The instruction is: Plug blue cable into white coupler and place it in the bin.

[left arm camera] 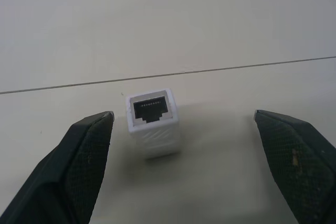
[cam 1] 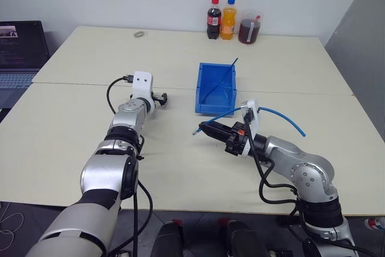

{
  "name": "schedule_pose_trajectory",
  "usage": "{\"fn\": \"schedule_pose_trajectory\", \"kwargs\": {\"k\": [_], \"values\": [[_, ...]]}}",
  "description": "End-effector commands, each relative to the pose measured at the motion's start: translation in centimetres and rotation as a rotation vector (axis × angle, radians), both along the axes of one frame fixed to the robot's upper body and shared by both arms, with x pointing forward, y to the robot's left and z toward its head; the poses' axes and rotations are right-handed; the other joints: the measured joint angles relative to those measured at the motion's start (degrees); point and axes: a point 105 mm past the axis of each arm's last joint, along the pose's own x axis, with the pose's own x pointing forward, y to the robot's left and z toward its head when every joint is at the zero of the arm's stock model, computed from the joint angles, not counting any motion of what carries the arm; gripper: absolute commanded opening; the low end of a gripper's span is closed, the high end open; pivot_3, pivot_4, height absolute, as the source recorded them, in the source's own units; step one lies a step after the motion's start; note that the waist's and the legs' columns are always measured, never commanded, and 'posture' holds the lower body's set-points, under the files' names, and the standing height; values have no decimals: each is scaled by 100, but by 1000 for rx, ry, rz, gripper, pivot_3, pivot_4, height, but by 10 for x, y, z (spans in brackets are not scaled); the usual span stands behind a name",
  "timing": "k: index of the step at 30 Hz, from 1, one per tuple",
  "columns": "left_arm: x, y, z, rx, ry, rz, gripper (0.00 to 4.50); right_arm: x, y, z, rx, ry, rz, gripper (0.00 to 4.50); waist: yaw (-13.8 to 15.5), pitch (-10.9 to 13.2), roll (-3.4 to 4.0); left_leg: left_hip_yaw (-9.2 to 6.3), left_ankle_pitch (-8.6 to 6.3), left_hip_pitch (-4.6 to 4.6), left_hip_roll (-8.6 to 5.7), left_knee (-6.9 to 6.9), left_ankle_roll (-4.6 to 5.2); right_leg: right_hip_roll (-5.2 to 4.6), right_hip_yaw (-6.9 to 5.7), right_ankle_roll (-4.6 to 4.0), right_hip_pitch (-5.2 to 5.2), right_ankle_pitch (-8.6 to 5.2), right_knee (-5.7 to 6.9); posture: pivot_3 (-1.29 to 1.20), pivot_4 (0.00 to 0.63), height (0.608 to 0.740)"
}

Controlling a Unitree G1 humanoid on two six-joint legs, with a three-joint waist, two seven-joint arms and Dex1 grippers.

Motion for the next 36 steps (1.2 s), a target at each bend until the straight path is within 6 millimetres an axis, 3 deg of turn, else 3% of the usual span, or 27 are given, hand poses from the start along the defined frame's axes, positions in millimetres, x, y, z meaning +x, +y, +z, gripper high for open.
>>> {"fn": "schedule_pose_trajectory", "kwargs": {"k": [1, 13, 29, 36], "values": [[5, 3, 20, -9, -62, 19, 4500, -5, 1, 13, 19, -54, 6, 53, 1, 0, 0, 0, 0, 0, 0, 0, 0, 0, 0, 0, 0, 0, 0, 0, 150, 740], [5, 12, 23, -63, -66, 55, 4500, -5, 3, 13, 21, -52, 10, 47, 4, 0, 0, 0, 0, -1, 0, 1, 0, 0, 0, 0, -1, 0, 3, 0, 150, 740], [5, 11, 19, -46, -59, 61, 843, -6, 3, 12, 24, -51, 3, 45, 5, 0, -1, 0, 0, -1, -1, 5, -1, -1, 0, -1, -5, 1, 18, 0, 150, 740], [3, 15, 14, -45, -49, 68, 765, -5, 3, 12, 23, -50, -3, 44, 1, -1, -1, 4, 1, -1, -2, 10, -2, 1, 4, -1, -23, 1, 52, 0, 150, 740]]}}
